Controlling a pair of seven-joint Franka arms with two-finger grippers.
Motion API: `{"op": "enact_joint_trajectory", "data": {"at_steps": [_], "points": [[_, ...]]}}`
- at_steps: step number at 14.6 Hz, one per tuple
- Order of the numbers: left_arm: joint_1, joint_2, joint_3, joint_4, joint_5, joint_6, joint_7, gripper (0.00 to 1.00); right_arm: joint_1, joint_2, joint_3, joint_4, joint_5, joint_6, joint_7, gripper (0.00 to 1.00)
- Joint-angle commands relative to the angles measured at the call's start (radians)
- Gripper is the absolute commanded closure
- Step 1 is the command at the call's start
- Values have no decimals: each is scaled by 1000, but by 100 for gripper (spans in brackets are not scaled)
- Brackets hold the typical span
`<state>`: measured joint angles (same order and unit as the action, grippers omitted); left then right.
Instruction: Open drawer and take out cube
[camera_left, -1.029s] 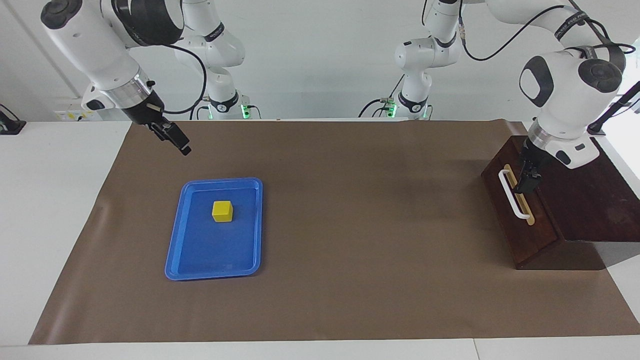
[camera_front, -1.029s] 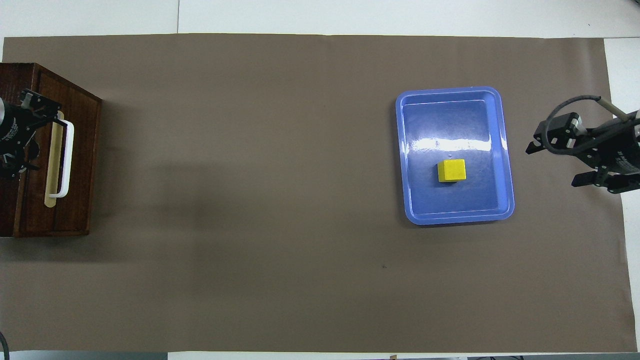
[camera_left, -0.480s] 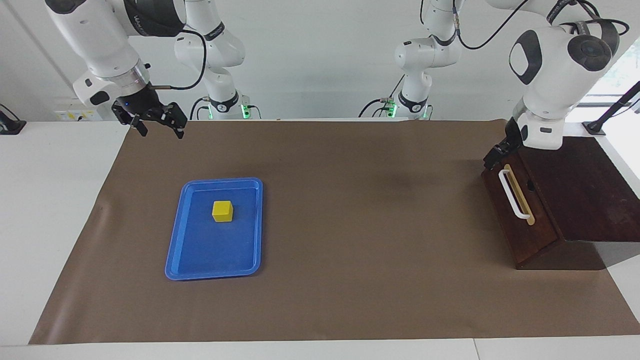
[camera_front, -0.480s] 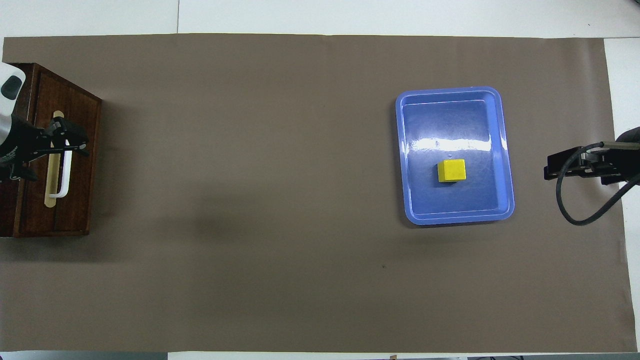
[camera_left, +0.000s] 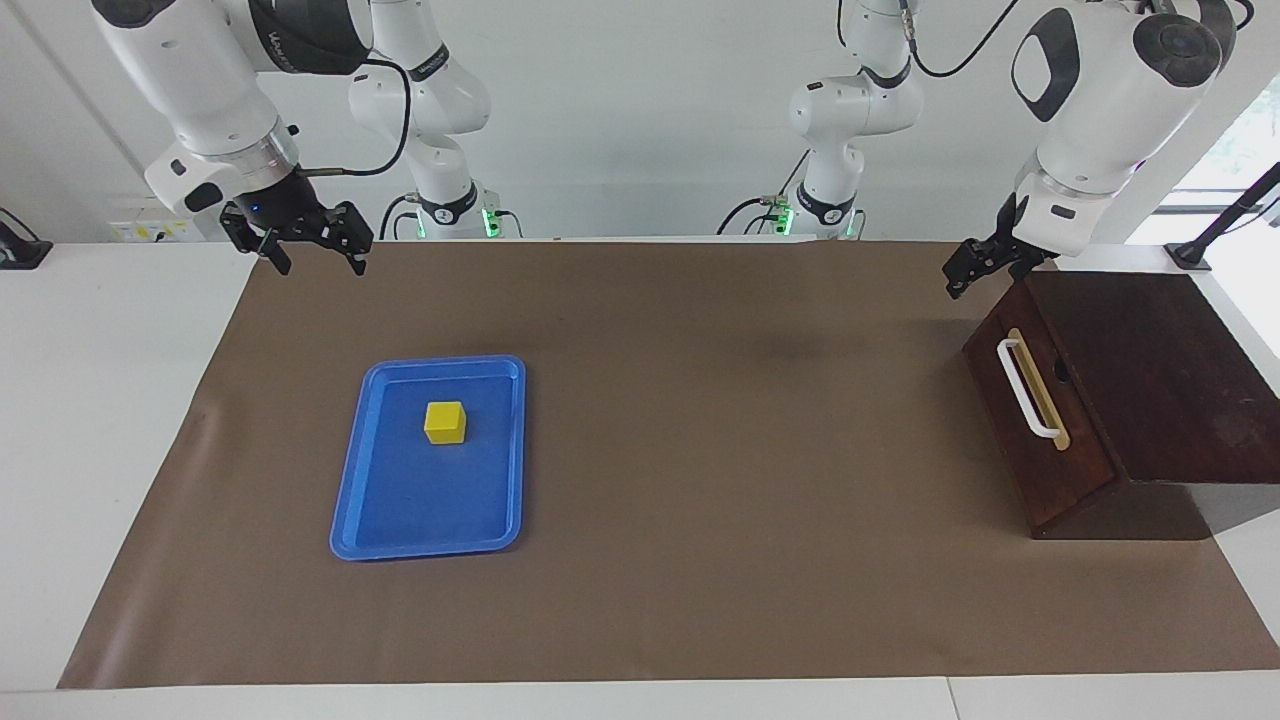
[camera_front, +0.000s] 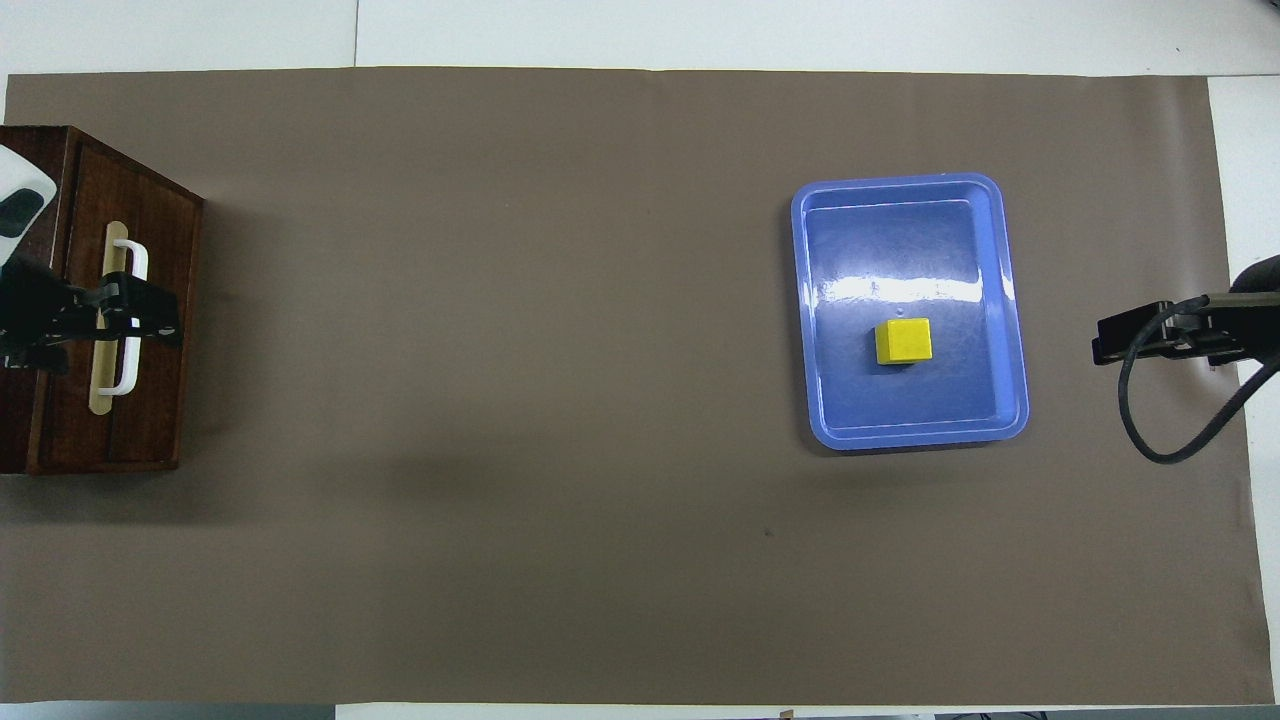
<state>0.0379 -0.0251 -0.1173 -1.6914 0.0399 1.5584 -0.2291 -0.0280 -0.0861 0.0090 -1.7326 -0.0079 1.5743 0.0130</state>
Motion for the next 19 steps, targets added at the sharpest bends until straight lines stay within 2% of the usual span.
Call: {"op": "enact_joint_trajectory", "data": {"at_steps": [1, 3, 19], "points": [[-26, -18, 8, -1, -6, -20, 55, 0, 0, -14, 3, -16, -23, -2, -24, 0], [-24, -10, 8, 16, -11, -23, 126, 0, 0, -15, 3, -16, -23, -2, -21, 0], [-81, 2, 42, 15, -15, -47, 135, 0, -4, -15, 3, -16, -23, -10, -22, 0]]}}
